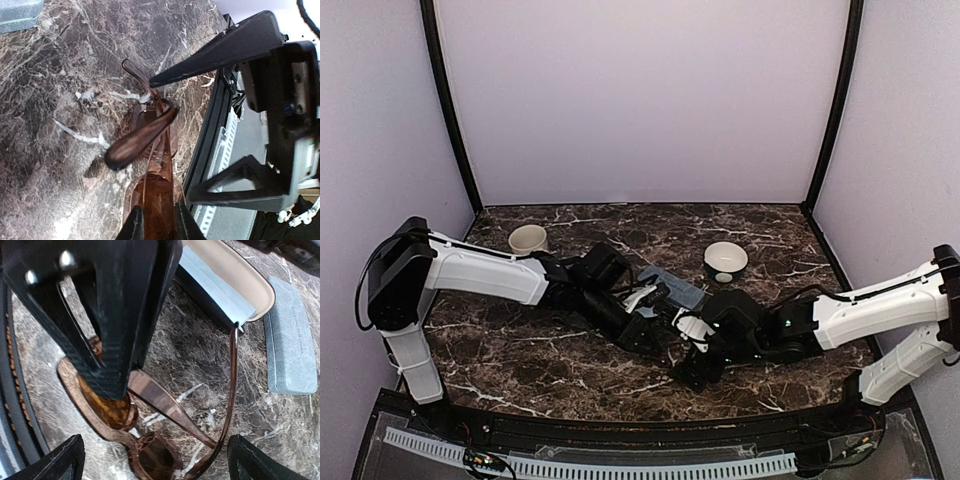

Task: Organize the sunglasses
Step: Pass from the left arm to the right

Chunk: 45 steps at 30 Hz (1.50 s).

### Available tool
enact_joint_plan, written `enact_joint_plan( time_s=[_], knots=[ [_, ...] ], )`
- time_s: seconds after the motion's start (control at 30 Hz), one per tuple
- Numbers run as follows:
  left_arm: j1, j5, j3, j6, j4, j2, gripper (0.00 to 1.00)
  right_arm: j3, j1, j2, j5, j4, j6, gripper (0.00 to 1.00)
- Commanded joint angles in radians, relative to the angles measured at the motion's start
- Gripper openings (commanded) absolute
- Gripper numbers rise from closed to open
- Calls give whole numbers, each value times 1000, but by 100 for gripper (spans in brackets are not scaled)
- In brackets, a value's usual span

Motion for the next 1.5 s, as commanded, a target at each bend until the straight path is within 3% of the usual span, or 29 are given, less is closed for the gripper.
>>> enact_joint_plan(
  time_s=[0.0, 0.3, 0.53, 0.67, 0.87, 0.93, 1.17, 1.3, 1.47],
  knots=[
    [13, 53, 40, 26, -74, 8, 0, 33, 29, 38, 106, -22, -48, 100],
    [21, 111, 57, 43, -113, 35, 0, 77, 74, 136, 199, -15, -94, 99],
    [23, 122, 80, 55, -132, 62, 0, 109, 122, 187, 287, -26, -115, 89],
    [24, 126, 84, 63, -138, 72, 0, 108, 132, 173, 307, -30, -120, 79],
    [30, 130, 100, 76, -155, 87, 1, 111, 140, 163, 288, -47, -136, 53],
    [30, 131, 105, 79, -158, 90, 2, 109, 142, 161, 283, -51, -138, 49],
    [37, 124, 104, 89, -171, 96, 12, 105, 145, 163, 274, -58, -129, 39],
    [37, 120, 92, 100, -173, 90, 24, 98, 145, 169, 271, -59, -111, 29],
    [37, 96, 61, 102, -163, 63, 40, 98, 143, 175, 267, -63, -93, 24]
  ],
)
